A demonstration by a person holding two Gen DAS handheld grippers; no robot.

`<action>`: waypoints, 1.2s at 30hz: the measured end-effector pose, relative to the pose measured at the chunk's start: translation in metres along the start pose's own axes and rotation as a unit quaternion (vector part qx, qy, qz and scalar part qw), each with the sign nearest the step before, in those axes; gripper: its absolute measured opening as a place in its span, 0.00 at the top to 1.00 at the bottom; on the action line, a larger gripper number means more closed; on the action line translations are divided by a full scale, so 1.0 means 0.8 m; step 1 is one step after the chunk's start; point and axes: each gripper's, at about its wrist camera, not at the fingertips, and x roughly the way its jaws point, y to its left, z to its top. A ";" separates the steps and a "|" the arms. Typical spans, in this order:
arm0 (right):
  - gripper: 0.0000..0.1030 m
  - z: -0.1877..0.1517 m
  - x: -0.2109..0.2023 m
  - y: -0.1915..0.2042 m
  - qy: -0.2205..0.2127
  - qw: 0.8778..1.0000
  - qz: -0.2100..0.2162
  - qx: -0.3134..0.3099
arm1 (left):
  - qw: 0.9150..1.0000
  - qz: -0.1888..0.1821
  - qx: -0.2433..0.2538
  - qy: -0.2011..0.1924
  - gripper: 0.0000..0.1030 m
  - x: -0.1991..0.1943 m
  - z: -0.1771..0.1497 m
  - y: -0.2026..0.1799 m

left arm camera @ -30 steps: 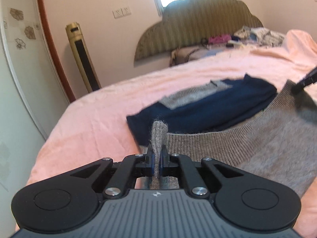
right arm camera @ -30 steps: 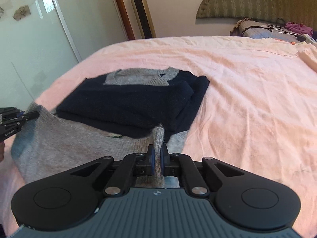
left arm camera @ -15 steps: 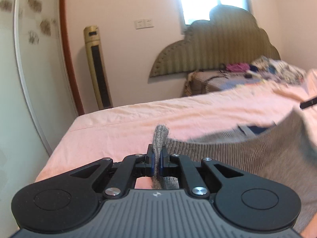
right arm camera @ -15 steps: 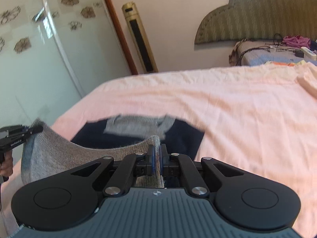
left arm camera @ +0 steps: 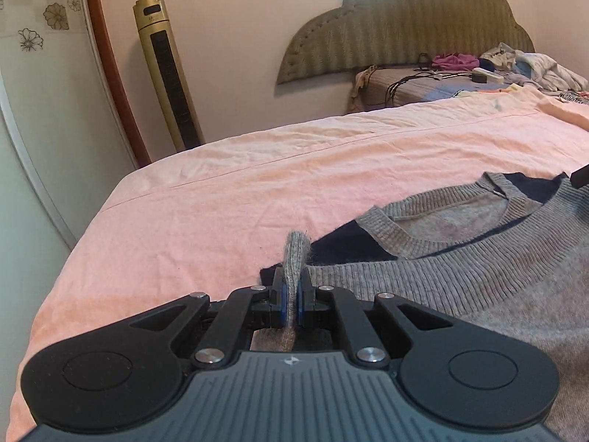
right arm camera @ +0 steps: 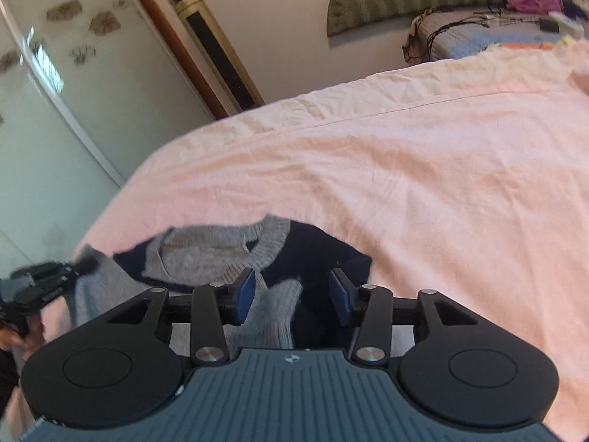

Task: Fold small clothes

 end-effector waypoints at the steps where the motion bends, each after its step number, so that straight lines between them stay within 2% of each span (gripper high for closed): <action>1: 0.54 -0.002 0.003 0.001 0.009 1.000 0.006 0.002 | 1.000 -0.001 -0.001 0.002 0.95 0.001 0.001 0.000; 3: 0.67 -0.004 0.014 0.009 0.036 0.999 0.005 -0.009 | 1.000 0.003 -0.004 0.005 0.95 0.002 0.003 0.001; 4: 0.82 -0.007 0.017 0.014 0.043 0.999 -0.003 -0.020 | 1.000 0.005 -0.008 0.005 0.95 0.002 0.005 0.003; 7: 0.83 -0.007 0.007 0.029 0.025 0.998 -0.007 -0.059 | 0.999 -0.003 -0.026 -0.018 0.95 -0.012 0.008 0.013; 10: 0.84 0.011 -0.017 0.033 -0.012 0.998 0.016 -0.065 | 0.998 -0.014 -0.041 -0.051 0.95 -0.028 0.019 0.027; 12: 0.84 0.033 -0.030 0.030 -0.040 0.997 0.024 -0.061 | 0.997 -0.004 -0.050 -0.062 0.95 -0.023 0.031 0.036; 15: 0.84 0.061 -0.022 0.015 -0.067 0.997 0.009 -0.037 | 0.996 0.016 -0.076 -0.049 0.95 0.017 0.045 0.050; 17: 0.84 0.070 0.009 -0.005 -0.051 0.999 0.000 -0.004 | 0.996 0.048 -0.078 -0.003 0.95 0.065 0.042 0.051; 19: 0.82 0.065 0.046 -0.023 -0.019 0.999 -0.028 0.020 | 0.993 0.060 -0.079 0.061 0.93 0.111 0.027 0.047; 20: 0.76 0.055 0.063 -0.028 -0.016 0.998 -0.052 0.029 | 0.992 0.064 -0.074 0.074 0.93 0.120 0.017 0.042; 21: 0.72 0.048 0.067 -0.031 -0.019 0.997 -0.065 0.040 | 0.993 0.081 -0.063 0.050 0.86 0.111 0.010 0.034; 22: 0.55 0.041 0.065 -0.032 -0.028 0.996 -0.065 0.047 | 0.994 0.092 -0.053 0.040 0.80 0.101 0.006 0.030; 23: 0.41 0.034 0.057 -0.030 -0.041 0.996 -0.061 0.048 | 0.994 0.088 -0.050 0.033 0.72 0.090 0.004 0.029; 24: 0.36 0.026 0.047 -0.026 -0.055 0.996 -0.059 0.039 | 0.995 0.086 -0.048 0.020 0.71 0.075 0.001 0.029; 26: 0.34 0.015 0.024 -0.011 -0.071 0.996 -0.058 0.007 | 0.995 0.087 -0.031 -0.029 0.71 0.037 -0.004 0.024; 28: 0.35 0.009 0.009 0.009 -0.079 0.995 -0.059 -0.031 | 0.996 0.063 -0.005 -0.060 0.68 0.009 -0.002 0.009; 30: 0.37 0.011 0.008 0.029 -0.069 0.994 -0.058 -0.069 | 0.997 0.042 0.024 -0.056 0.52 0.000 0.004 -0.011; 31: 0.40 0.016 0.015 0.034 -0.062 0.993 -0.072 -0.076 | 0.997 0.047 0.035 -0.053 0.48 0.000 0.005 -0.021; 34: 0.40 0.033 0.041 0.028 -0.053 0.991 -0.106 -0.067 | 0.997 0.050 0.032 -0.044 0.47 0.005 0.004 -0.037; 36: 0.40 0.046 0.056 0.013 -0.038 0.994 -0.099 -0.031 | 0.997 0.040 0.036 -0.047 0.45 0.003 -0.002 -0.045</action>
